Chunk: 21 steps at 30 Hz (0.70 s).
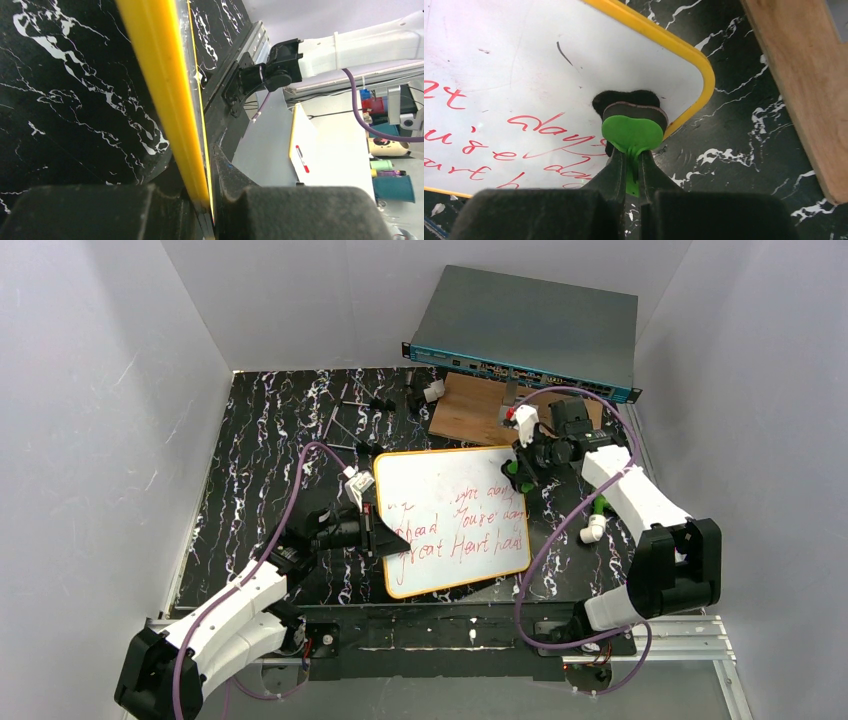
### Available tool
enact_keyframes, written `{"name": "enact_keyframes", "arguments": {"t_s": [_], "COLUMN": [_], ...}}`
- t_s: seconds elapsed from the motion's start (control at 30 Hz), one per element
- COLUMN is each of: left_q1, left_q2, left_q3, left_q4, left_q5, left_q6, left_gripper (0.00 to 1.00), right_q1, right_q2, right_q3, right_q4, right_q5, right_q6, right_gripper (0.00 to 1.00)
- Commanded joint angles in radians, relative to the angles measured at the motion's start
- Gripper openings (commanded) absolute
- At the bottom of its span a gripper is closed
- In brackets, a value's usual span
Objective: Erase the whiteboard
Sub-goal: Erase the whiteboard at the center of the board.
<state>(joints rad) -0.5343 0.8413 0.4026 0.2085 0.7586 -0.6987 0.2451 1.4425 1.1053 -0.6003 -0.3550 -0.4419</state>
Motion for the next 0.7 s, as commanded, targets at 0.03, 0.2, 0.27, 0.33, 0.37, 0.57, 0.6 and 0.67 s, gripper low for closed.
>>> {"name": "enact_keyframes", "arguments": {"t_s": [0.03, 0.2, 0.27, 0.33, 0.37, 0.57, 0.6, 0.67], "left_q1": [-0.020, -0.020, -0.020, -0.020, -0.020, -0.020, -0.020, -0.020], "left_q2": [-0.073, -0.077, -0.079, -0.083, -0.086, -0.079, -0.073, -0.068], "left_q3": [0.032, 0.028, 0.022, 0.016, 0.015, 0.014, 0.015, 0.015], "left_q4": [0.226, 0.227, 0.230, 0.228, 0.225, 0.229, 0.234, 0.237], "left_q5": [0.131, 0.129, 0.128, 0.128, 0.128, 0.131, 0.133, 0.133], "left_q6": [0.074, 0.077, 0.078, 0.081, 0.084, 0.093, 0.092, 0.091], "left_gripper": [0.00, 0.00, 0.00, 0.00, 0.00, 0.00, 0.00, 0.00], "right_q1": [0.015, 0.010, 0.010, 0.010, 0.010, 0.013, 0.019, 0.037], "right_q2": [0.022, 0.057, 0.057, 0.045, 0.038, -0.027, -0.033, -0.036], "right_q3": [0.146, 0.175, 0.136, 0.091, 0.064, -0.059, -0.063, -0.056], "right_q4": [0.021, 0.031, 0.048, 0.057, 0.060, 0.031, 0.021, -0.001], "right_q5": [0.078, 0.120, 0.139, 0.156, 0.159, 0.055, 0.027, -0.025], "right_q6": [0.012, 0.017, 0.019, 0.005, -0.006, -0.057, -0.060, -0.065], "right_gripper": [0.01, 0.01, 0.01, 0.01, 0.01, 0.01, 0.01, 0.01]}}
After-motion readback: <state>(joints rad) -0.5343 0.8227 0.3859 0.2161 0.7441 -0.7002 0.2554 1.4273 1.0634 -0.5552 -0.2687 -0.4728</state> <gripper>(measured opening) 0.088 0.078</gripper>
